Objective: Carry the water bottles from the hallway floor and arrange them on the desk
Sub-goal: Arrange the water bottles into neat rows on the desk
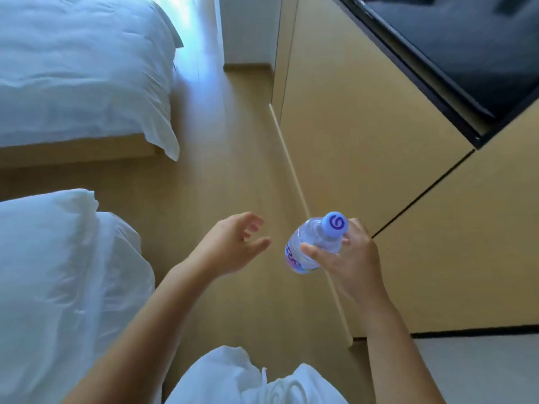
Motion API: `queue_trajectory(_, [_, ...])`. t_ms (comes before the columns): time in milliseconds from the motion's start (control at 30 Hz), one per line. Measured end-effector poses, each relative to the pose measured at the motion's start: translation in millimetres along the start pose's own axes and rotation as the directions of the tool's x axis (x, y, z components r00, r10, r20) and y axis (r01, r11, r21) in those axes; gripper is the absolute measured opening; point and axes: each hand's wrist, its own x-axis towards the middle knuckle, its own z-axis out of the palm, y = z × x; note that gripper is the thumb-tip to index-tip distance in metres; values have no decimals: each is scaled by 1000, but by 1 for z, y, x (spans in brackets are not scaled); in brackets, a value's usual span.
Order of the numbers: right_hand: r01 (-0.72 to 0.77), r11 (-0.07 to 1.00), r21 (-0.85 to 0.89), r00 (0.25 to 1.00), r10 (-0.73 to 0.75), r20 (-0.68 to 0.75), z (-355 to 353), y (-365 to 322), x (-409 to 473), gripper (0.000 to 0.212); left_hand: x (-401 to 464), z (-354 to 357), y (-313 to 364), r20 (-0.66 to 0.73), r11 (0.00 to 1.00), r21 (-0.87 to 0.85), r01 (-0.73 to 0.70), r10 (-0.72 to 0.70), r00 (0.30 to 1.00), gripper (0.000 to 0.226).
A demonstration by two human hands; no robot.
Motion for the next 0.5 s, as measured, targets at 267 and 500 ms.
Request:
queue_trajectory(267, [51, 995, 90, 996, -57, 72, 85, -63, 91, 29, 45, -88, -54, -196, 994, 74, 86, -70, 978, 35])
queue_trajectory(500, [40, 984, 174, 970, -80, 229, 146, -85, 197, 19, 136, -144, -90, -225, 983, 94, 157, -133, 965, 38])
